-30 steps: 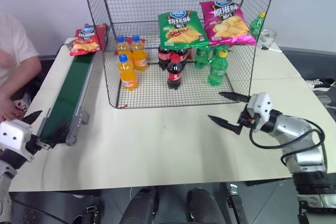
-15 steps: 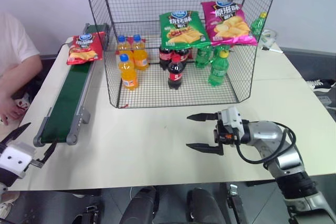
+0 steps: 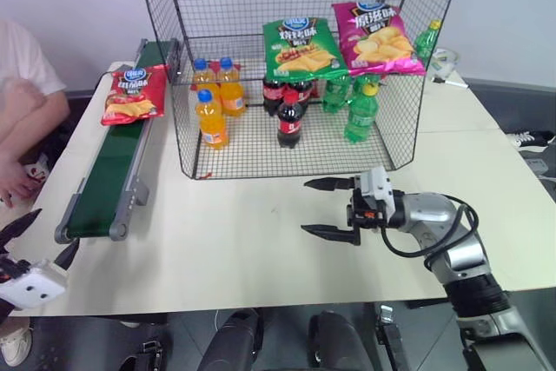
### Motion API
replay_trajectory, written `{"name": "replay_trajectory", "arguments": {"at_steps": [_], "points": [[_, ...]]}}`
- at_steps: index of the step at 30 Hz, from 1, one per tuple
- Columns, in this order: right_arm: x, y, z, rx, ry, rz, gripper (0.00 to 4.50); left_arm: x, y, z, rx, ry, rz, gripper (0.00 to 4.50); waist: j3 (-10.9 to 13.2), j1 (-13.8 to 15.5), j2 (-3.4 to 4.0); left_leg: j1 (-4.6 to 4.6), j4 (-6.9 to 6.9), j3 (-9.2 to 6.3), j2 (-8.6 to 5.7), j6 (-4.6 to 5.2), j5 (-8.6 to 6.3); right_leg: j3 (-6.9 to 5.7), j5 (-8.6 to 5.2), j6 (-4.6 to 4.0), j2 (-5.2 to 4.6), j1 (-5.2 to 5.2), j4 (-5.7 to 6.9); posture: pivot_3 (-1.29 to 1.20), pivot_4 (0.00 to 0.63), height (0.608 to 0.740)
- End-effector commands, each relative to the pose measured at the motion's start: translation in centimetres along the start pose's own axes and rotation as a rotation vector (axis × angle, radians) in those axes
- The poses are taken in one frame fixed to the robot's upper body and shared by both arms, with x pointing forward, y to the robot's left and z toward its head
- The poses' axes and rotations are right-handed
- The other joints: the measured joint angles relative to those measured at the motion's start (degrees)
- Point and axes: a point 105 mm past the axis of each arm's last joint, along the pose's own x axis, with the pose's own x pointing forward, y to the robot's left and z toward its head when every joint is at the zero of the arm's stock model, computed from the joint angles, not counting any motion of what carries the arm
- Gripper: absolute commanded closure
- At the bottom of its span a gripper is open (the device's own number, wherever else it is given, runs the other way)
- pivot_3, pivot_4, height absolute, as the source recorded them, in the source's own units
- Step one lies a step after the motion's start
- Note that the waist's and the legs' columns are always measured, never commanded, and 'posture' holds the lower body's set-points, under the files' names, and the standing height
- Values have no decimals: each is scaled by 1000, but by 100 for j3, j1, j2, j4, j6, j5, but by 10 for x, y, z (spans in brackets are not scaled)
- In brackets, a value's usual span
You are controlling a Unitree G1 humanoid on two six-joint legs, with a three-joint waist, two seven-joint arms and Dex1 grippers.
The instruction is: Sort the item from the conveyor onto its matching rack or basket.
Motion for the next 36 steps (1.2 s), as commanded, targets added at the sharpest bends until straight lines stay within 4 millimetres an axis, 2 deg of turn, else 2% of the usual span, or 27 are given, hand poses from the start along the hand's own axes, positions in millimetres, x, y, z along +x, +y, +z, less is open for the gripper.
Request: {"name": "replay_trajectory", "arguments": {"at_steps": [1, 5, 9, 21, 36], "points": [[2, -1, 11, -45, -35, 4, 0, 1, 5, -5, 46, 25, 37, 20, 0, 0, 1, 0, 0, 0, 0, 0, 0, 0, 4, 7, 0, 0, 1, 0, 150, 740], [4, 10, 7, -37, -13, 61, 0, 5, 4, -1, 52, -1, 43, 20, 0, 6, 0, 0, 0, 0, 0, 0, 0, -2, 5, 11, 1, 0, 1, 0, 150, 740], [4, 10, 5, -30, -9, 51, 0, 5, -1, 0, 47, -9, 19, 20, 0, -3, 1, 1, 0, 0, 0, 0, 0, -2, 6, 11, 1, -1, 3, 0, 150, 740], [4, 4, 4, -29, -1, 21, 0, 11, 0, 0, 58, -19, 33, 20, 0, -3, 0, 1, 0, 0, 0, 0, 0, -2, 8, 14, 2, -2, 3, 0, 150, 740], [7, 15, 13, -34, -52, 75, 0, 16, 0, 2, 68, -29, 36, 20, 0, -5, 0, 2, 1, 0, 0, 1, 1, -4, 9, 17, 2, -2, 5, 0, 150, 740]]}}
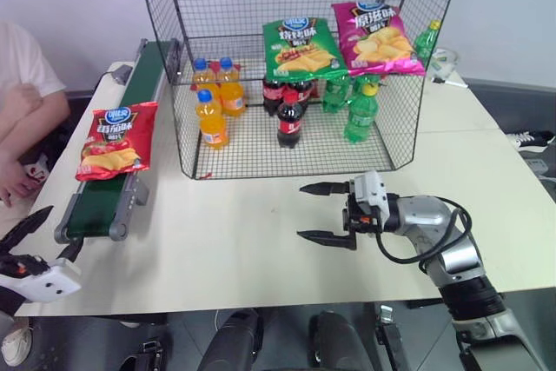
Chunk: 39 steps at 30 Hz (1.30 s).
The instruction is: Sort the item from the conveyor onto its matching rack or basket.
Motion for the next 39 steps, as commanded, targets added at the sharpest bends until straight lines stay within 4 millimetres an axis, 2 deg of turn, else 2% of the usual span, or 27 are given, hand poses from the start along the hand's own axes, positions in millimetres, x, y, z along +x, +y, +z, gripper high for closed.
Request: {"name": "replay_trajectory", "arguments": {"at_steps": [1, 28, 38, 39], "points": [[3, 5, 17, -35, -69, 26, 0, 2, 7, 0, 19, -9, 23, 20, 0, -1, 0, 0, 0, 0, 0, 0, 0, 0, 0, 0, 0, 0, 0, 0, 150, 740], [3, -3, 15, -40, -59, -13, 0, 13, 1, 9, -35, -22, -2, 20, -1, 0, -1, 2, 2, 0, 0, 1, 1, -2, 1, 1, 1, 1, 4, 0, 150, 740], [2, -4, 15, -49, -51, -23, 0, 26, 6, 14, -42, -42, 40, 20, -1, 3, -2, 4, 4, 0, -1, 10, 6, -3, 2, 2, 1, 2, 8, 0, 150, 740], [2, -5, 15, -52, -50, -28, 0, 27, 7, 16, -55, -56, 38, 260, -1, 2, -2, 4, 5, 0, -1, 10, 6, -3, 2, 2, 2, 2, 8, 0, 150, 740]]}}
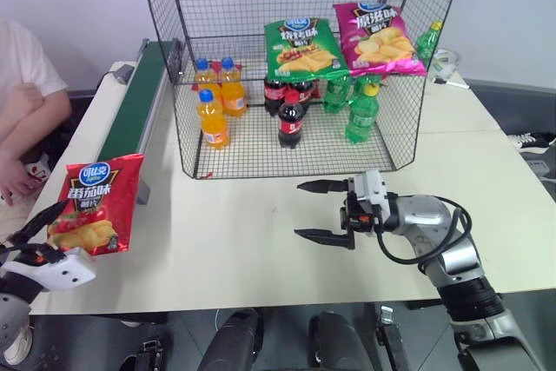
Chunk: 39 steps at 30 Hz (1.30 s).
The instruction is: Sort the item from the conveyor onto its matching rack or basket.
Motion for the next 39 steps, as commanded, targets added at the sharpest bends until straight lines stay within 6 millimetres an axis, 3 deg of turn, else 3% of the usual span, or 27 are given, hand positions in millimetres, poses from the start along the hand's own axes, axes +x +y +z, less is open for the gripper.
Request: {"name": "replay_trajectory", "arguments": {"at_steps": [1, 4, 9, 10, 15, 18, 21, 30, 35, 39], "points": [[-1, -4, 10, -47, -21, -12, 0, 3, 10, 5, -16, -27, 42, 531, 0, -2, 0, 0, 0, 0, 0, 0, 0, 0, 0, 0, 0, 0, 0, 0, 150, 740], [-1, -5, 10, -50, -21, -17, 0, 2, 11, 4, -25, -20, 49, 1734, 0, -9, 0, 0, 0, 0, 0, 0, 0, 0, 1, 1, 0, -2, 4, 0, 150, 740], [-1, -6, 9, -55, -17, -28, 0, 3, 11, 3, -20, -19, 50, 4324, 0, -5, 0, 1, 0, 0, 0, 0, 0, 0, 1, 2, 0, -1, 6, 0, 150, 740], [-1, -6, 9, -56, -17, -29, 0, 3, 12, 3, -23, -15, 56, 4456, 0, -3, 0, 1, 0, 0, 0, 0, 0, 0, 1, 1, 0, -2, 7, 0, 150, 740], [-2, -9, 10, -70, -16, -41, 0, 6, 19, 2, -17, -10, 96, 4456, -1, 1, -1, 1, 1, 0, 0, 0, 0, 0, 1, 1, 0, -1, 7, 0, 150, 740], [-4, -14, 12, -98, -26, -80, 0, 7, 39, 13, 5, -60, 182, 4456, -1, -3, -1, 2, 1, 0, 0, 1, 1, 0, 1, 2, 0, -1, 8, 0, 150, 740], [-10, -29, 20, -151, -73, -196, 0, 7, 65, 36, 41, -146, 270, 4456, -3, -4, -5, 2, 1, 0, 0, 0, 1, 0, 1, 2, 0, -1, 8, 0, 150, 740], [-25, -55, 38, -240, -181, -448, 0, 24, 110, 97, 113, -335, 386, 4456, -3, -6, -3, 4, 2, 1, -2, 0, 3, 1, 1, 2, 3, 1, 16, 0, 150, 740], [-42, -70, 54, -248, -269, -619, 0, 52, 134, 138, 97, -477, 444, 4456, -3, 28, -3, 11, 4, 1, -4, 0, 5, 1, 2, 2, 13, 6, 20, 0, 150, 740], [-41, -69, 54, -256, -269, -646, 0, 79, 141, 158, 73, -537, 474, 4456, -3, -5, -1, 15, 8, 1, -7, -1, 7, 2, 4, 5, 15, 19, 25, 0, 150, 740]]}}
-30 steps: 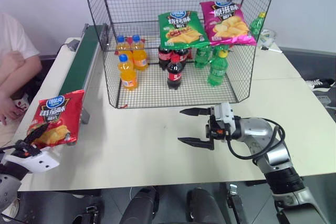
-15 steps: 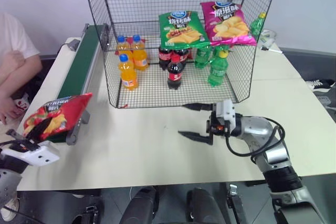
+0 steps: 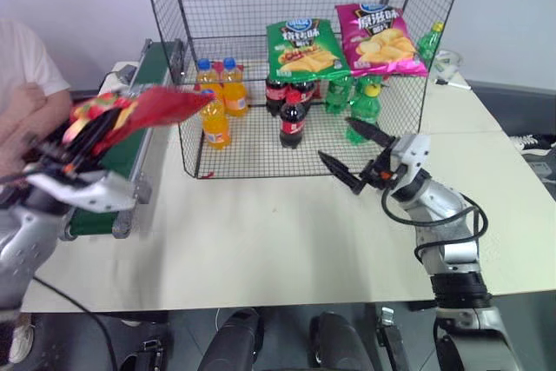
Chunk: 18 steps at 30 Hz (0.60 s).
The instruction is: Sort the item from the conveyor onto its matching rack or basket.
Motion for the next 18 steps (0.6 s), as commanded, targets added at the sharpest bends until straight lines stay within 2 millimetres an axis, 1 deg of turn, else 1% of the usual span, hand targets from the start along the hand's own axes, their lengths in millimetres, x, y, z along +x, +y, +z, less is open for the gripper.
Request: {"name": "replay_trajectory", "arguments": {"at_steps": [1, 5, 9, 11, 14, 18], "points": [[2, 0, 14, -26, -57, -27, 0, 26, -5, 4, -33, -39, 40, 4456, 0, -17, 2, 3, 0, 2, -3, 0, 0, 2, 1, 2, -4, 12, 9, 0, 150, 740], [6, 7, 15, -25, -63, -39, 0, 63, -18, 4, -49, -65, 90, 4456, 0, -24, 2, 5, -1, 3, -3, -6, 5, 3, 1, 2, -2, 2, 33, 0, 150, 740], [7, 10, 16, -25, -68, -56, 0, 96, -32, -7, -9, -32, 115, 4456, 0, -17, 1, 5, 2, 3, -4, -7, 7, 4, 1, 3, 0, 2, 36, 0, 150, 740], [7, 9, 17, -28, -67, -61, 0, 112, -34, -13, 35, -19, 137, 4456, 0, -14, 1, 5, 3, 2, -6, -7, 7, 4, 1, 4, 0, 2, 37, 0, 150, 740], [6, 8, 17, -36, -62, -67, 0, 126, -36, -22, 104, -5, 142, 4456, 0, -20, 0, 3, 6, 2, -8, -7, 7, 3, 1, 6, 0, 2, 38, 0, 150, 740], [6, 8, 18, -36, -55, -68, 0, 133, -46, -33, 158, 14, 113, 4456, 0, -37, 0, 3, 5, 2, -9, -7, 8, 4, 0, 9, 0, 1, 39, 0, 150, 740]]}}
